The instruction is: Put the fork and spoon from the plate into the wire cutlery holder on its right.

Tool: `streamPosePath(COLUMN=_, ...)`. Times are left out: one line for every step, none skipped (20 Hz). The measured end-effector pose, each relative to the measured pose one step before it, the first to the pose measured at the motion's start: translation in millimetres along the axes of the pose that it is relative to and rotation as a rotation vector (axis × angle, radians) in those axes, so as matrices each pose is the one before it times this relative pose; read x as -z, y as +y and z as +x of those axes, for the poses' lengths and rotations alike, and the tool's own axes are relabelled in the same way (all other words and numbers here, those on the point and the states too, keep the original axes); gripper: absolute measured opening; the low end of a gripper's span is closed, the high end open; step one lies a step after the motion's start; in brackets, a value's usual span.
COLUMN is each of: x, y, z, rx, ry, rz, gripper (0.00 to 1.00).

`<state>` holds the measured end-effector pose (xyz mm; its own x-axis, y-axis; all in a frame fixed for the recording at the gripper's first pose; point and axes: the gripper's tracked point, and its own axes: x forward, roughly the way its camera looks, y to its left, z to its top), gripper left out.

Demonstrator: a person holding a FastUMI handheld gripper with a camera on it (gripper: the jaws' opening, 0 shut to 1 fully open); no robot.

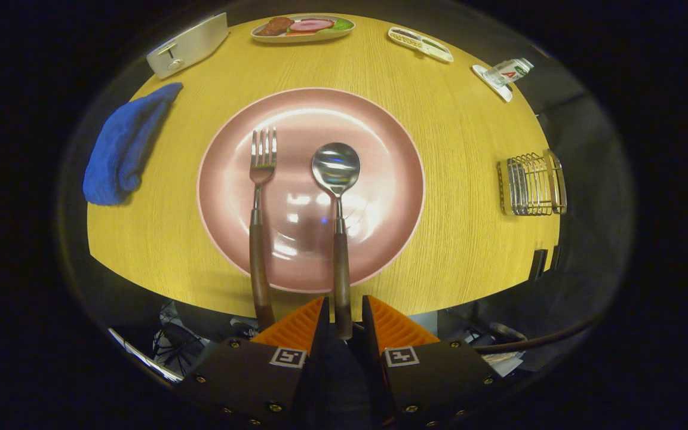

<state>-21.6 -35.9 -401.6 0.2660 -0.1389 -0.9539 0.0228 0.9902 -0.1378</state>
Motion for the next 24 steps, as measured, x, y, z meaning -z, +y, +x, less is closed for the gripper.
streamPosePath(x=0.34, y=0.80, z=4.27, rx=-0.00240, ry=0.00409, rz=-0.00010, gripper=0.33)
streamPosePath(x=0.44, y=0.39, z=2.74, rx=-0.00010, ry=0.00586, rz=-0.00333, gripper=0.33)
streamPosePath(x=0.10, y=0.03, z=3.70, rx=0.00403, ry=0.00474, rz=-0.00565, gripper=0.33)
streamPosePath(x=-0.21, y=1.33, z=2.09, rx=0.00035, ry=0.00254, rz=-0.00830, gripper=0.33)
streamPosePath(x=1.26, y=0.91, z=2.91, rx=0.00149, ry=0.00352, rz=-0.00609, gripper=0.33)
streamPosePath(x=-1.68, y=0.69, z=-5.92, rx=0.00301, ry=0.00232, rz=-0.01212, gripper=0.32)
streamPosePath(x=0.91, y=-0.02, z=6.88, rx=0.00186, ry=-0.00399, rz=-0.00545, gripper=0.24)
streamPosePath(x=-0.84, y=0.01, z=-1.56, rx=0.00154, ry=-0.00531, rz=0.00247, gripper=0.15)
streamPosePath(x=-3.23, y=1.21, z=-2.34, rx=-0.00857, ry=-0.01496, rz=0.00573, gripper=0.15)
streamPosePath(x=-1.12, y=0.59, z=-2.40, rx=0.00187, ry=-0.00691, rz=0.00463, gripper=0.11)
streamPosePath(x=-0.26, y=-0.49, z=-3.51, rx=0.00481, ry=-0.00675, rz=0.00104, gripper=0.10)
streamPosePath(x=-1.30, y=-1.25, z=-4.83, rx=0.00768, ry=-0.01459, rz=-0.00273, gripper=0.10)
streamPosePath(x=-2.76, y=-1.15, z=-4.69, rx=0.00690, ry=-0.02208, rz=-0.00068, gripper=0.10)
streamPosePath(x=-4.27, y=-0.96, z=-5.69, rx=0.00704, ry=-0.02686, rz=0.00538, gripper=0.10)
streamPosePath(x=-5.83, y=-1.58, z=-6.42, rx=0.00920, ry=-0.03144, rz=0.00253, gripper=0.11)
streamPosePath(x=-6.52, y=-2.30, z=-7.03, rx=0.01463, ry=-0.02418, rz=-0.00402, gripper=0.11)
streamPosePath(x=-5.65, y=-2.61, z=-4.76, rx=0.01397, ry=-0.01978, rz=-0.01358, gripper=0.11)
streamPosePath(x=-5.20, y=-2.47, z=-4.70, rx=0.01543, ry=-0.01435, rz=-0.01330, gripper=0.11)
streamPosePath(x=-2.77, y=-2.97, z=-3.99, rx=0.01299, ry=-0.00757, rz=-0.00838, gripper=0.11)
streamPosePath(x=-3.03, y=-1.78, z=-4.58, rx=0.00778, ry=-0.00842, rz=-0.00502, gripper=0.10)
streamPosePath(x=-3.96, y=-2.03, z=-3.66, rx=0.00749, ry=-0.01073, rz=-0.00944, gripper=0.11)
streamPosePath(x=-4.58, y=-2.70, z=-3.61, rx=0.01073, ry=-0.01307, rz=-0.01676, gripper=0.11)
streamPosePath(x=-2.80, y=-2.19, z=-3.58, rx=0.01016, ry=-0.01293, rz=-0.01942, gripper=0.10)
streamPosePath(x=-2.71, y=-2.23, z=-2.62, rx=0.00685, ry=-0.00829, rz=-0.01543, gripper=0.11)
